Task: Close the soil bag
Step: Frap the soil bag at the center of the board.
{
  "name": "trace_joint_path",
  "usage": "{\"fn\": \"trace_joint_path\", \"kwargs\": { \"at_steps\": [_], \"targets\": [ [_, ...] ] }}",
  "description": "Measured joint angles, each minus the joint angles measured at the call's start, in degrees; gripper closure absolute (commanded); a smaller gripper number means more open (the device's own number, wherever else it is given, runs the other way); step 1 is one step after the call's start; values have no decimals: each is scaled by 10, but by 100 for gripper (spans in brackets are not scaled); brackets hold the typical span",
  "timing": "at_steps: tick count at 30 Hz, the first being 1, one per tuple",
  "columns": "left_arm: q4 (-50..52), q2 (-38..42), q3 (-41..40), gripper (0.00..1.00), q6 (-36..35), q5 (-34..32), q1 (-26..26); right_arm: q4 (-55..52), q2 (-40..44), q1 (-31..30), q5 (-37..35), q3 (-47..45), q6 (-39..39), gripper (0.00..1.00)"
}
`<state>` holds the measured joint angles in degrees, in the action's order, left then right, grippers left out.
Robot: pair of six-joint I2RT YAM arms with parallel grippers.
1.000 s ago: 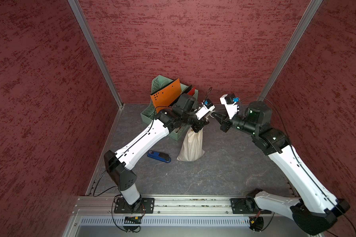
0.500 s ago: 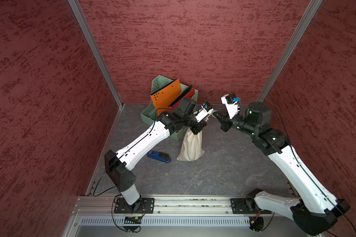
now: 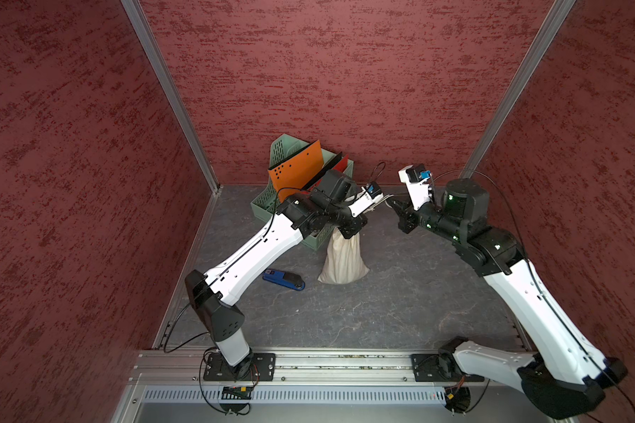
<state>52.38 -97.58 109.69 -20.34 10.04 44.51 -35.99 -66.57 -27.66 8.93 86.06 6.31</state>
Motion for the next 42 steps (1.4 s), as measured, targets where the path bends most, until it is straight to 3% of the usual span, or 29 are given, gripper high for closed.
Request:
{"fn": "trace_joint_path", "kwargs": {
  "at_steps": [18,38,42],
  "targets": [
    [50,-9,30,92,-16,-68,20,-98,-28,-8,-40,68,85,100],
    [67,3,8,86,-27,-111,16,-108,-34,-8,-72,99,117,100],
    [68,8,5,90,-27,-116,15,-108,-35,-7,-73,105,117,100]
  ]
}}
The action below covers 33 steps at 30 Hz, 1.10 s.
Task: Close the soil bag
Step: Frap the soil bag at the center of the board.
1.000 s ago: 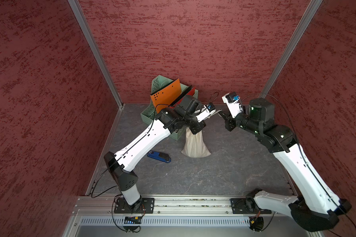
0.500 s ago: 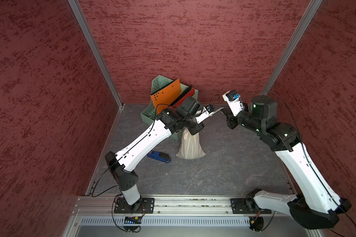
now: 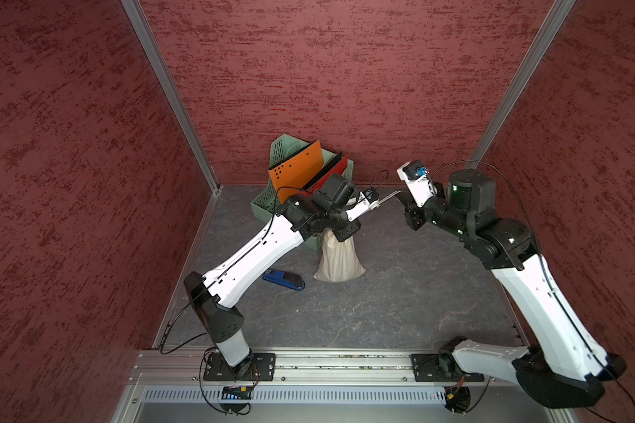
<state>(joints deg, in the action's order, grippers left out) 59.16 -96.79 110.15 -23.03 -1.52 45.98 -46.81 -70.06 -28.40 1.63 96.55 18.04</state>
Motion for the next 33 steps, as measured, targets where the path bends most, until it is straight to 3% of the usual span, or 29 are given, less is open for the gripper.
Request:
{"fn": "trace_joint_path", "kwargs": {
  "at_steps": [16,19,33],
  "targets": [
    [-23,53,-58,89,-15,2,-8,-20,-10,0,-4,7,-3,100],
    [-32,63,-74,100,-12,16,-11,-28,-10,0,-4,7,-6,100],
    [-11,78,-74,100,23,75,-32,-17,-11,31,20,-61,-71,100]
  ]
}}
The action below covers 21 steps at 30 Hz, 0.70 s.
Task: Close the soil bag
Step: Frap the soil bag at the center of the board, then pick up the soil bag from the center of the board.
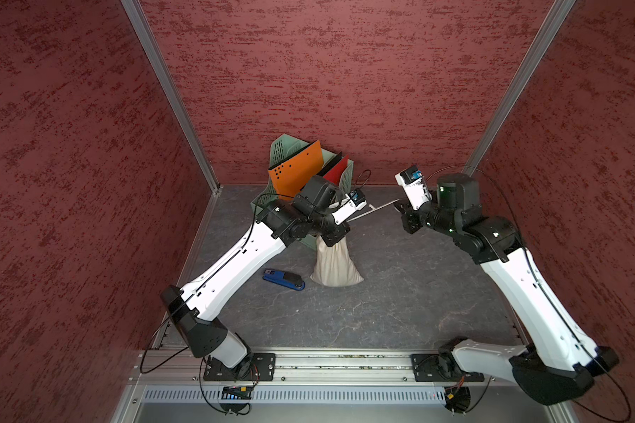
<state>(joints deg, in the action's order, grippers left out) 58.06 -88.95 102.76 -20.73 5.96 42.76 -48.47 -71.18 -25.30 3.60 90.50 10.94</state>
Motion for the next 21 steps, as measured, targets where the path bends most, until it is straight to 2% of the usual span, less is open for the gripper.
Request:
{"fn": "trace_joint_path", "kwargs": {
  "at_steps": [7,21],
  "targets": [
    [24,0,28,100,32,9,-9,35,27,5,18,-62,-30,100],
    [40,0,30,100,110,25,-20,93,67,19,99,-166,-76,100]
  ]
}}
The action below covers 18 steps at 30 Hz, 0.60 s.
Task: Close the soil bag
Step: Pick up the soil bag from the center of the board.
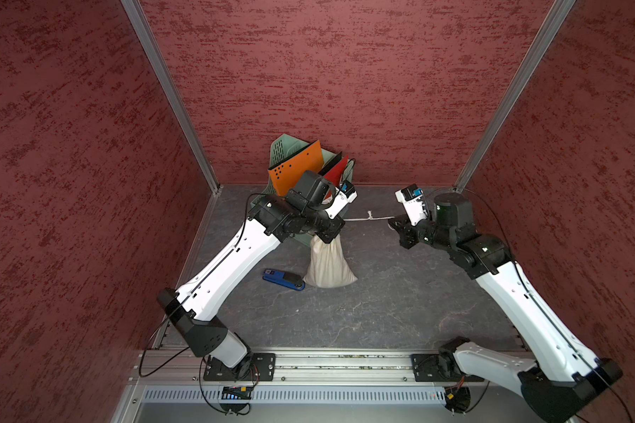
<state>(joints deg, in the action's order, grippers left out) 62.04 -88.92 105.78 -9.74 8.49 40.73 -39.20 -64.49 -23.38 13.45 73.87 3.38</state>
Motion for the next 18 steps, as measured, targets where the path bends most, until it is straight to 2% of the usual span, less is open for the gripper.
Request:
{"fn": "trace_joint_path", "kwargs": {
  "at_steps": [18],
  "targets": [
    [-14,17,2,100,76,35,-3,17,5,6,60,-43,-15,100]
  ]
}}
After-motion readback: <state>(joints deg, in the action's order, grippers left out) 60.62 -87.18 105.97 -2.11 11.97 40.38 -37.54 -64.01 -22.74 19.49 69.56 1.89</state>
